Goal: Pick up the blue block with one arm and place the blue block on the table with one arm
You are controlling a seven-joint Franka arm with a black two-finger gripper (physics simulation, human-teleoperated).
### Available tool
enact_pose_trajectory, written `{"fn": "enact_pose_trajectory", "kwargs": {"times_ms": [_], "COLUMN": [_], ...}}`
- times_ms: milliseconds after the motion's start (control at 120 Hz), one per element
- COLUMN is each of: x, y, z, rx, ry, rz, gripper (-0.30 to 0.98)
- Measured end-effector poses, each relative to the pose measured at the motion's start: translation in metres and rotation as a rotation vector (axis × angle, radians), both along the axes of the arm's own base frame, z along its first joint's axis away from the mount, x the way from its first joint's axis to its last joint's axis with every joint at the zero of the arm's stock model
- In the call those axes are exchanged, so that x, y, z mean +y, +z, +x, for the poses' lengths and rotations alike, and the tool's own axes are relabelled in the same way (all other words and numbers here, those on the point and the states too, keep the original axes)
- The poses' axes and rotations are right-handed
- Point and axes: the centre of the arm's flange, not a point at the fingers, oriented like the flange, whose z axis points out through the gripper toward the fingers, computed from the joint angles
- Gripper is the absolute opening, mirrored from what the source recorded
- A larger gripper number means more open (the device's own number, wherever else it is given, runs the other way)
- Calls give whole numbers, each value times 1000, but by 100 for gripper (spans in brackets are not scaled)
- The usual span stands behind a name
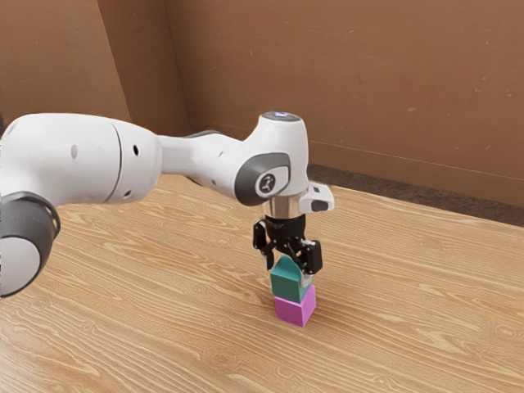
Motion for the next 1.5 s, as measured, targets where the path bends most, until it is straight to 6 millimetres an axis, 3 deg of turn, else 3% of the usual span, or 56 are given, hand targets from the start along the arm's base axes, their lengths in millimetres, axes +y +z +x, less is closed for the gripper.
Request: {"fn": "enact_pose_trajectory", "kwargs": {"times_ms": [217, 358, 550, 675, 817, 958, 1092, 1150, 1292, 1383, 1500], "x": [0, -2, -3, 23, 64, 95, 106, 108, 112, 112, 112], "y": [-16, -15, -3, 12, 15, -5, -36, -40, -40, -33, 8], "z": [1, 5, 12, 29, 43, 50, 51, 51, 52, 54, 63], "rx": [24, 17, -14, -50, -57, -29, 17, 23, 27, 18, -28], "ry": [-1, -4, -8, 27, 83, 124, 141, 144, 156, 156, 149], "rz": [0, -2, -2, 3, 17, 37, 49, 50, 40, 37, 34], "gripper": [68, 49, 39, 37, 36, 36, 36, 37, 52, 58, 62]}}
